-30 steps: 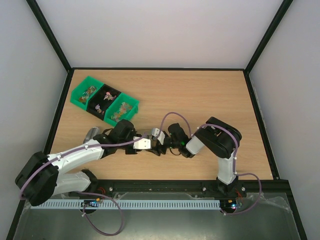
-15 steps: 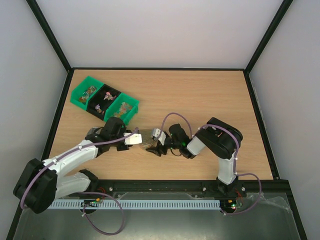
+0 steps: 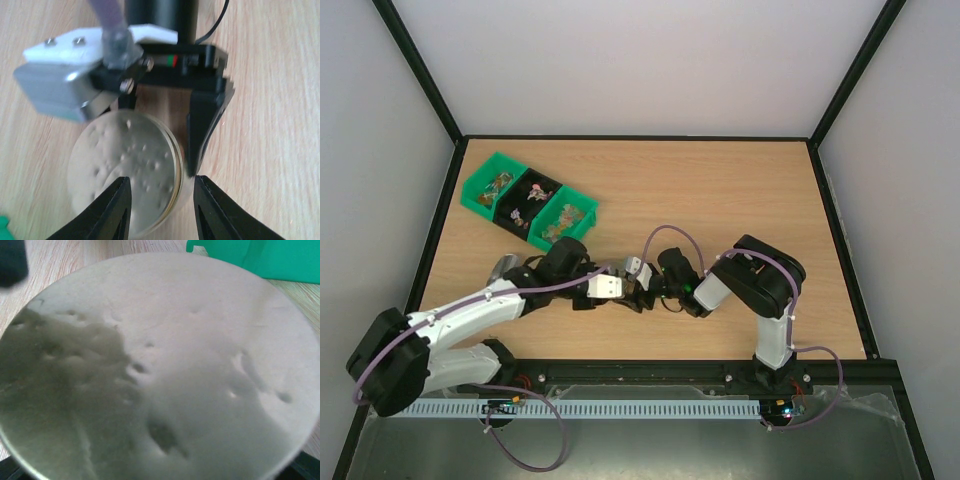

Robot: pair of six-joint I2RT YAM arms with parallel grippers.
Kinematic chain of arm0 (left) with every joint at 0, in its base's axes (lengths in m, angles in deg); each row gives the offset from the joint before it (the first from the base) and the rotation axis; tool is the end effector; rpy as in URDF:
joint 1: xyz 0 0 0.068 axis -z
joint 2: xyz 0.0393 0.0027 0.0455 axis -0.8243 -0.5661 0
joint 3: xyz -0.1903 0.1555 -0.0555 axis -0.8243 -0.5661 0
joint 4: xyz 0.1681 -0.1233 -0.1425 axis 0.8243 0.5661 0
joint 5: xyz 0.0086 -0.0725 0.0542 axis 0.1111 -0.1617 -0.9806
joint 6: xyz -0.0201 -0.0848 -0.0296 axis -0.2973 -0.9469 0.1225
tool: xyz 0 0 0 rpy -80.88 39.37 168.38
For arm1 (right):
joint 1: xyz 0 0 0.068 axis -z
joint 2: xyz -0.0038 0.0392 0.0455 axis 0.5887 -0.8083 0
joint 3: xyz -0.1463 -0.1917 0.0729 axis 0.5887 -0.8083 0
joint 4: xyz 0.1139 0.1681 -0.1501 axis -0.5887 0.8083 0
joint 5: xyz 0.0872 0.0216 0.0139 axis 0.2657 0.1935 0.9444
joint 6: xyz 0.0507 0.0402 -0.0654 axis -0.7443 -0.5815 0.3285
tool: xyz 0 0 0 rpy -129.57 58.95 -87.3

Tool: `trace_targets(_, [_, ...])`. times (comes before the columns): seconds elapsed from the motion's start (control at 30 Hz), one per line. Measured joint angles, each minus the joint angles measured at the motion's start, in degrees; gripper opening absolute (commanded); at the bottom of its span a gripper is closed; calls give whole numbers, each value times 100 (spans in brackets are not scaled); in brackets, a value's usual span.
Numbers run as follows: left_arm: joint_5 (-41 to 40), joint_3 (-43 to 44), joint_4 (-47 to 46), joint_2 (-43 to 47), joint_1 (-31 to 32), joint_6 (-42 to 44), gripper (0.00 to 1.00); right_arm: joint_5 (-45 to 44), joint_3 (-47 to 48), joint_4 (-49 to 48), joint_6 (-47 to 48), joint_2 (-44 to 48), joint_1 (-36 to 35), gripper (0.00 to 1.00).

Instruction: Pack the candies

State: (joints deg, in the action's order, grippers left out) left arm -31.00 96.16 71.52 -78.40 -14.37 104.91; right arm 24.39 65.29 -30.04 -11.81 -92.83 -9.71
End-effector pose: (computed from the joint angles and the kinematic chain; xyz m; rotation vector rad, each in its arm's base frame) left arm 0.1774 -0.1934 0.1555 1.6957 1.5280 -0.3681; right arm 0.2152 0.2735 0.0767 -1.2173 1.4726 0.8081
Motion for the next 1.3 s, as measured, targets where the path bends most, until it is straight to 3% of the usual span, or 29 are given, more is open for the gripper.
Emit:
trace_targets(0.37, [-396, 24, -522, -643, 173, -208, 32, 0, 0, 0, 31, 0, 0, 48])
trace_targets(0.67, [-557, -101, -457, -426, 7, -136, 28, -79, -37, -4, 105, 22, 0, 45])
trace_targets(1.07, [-761, -356, -232, -129, -1169, 481, 31, -116, -125, -4, 90, 96, 15, 44])
trace_targets(1.3, [-382, -352, 234, 258, -1113, 455, 39, -111, -125, -4, 85, 96, 7, 44])
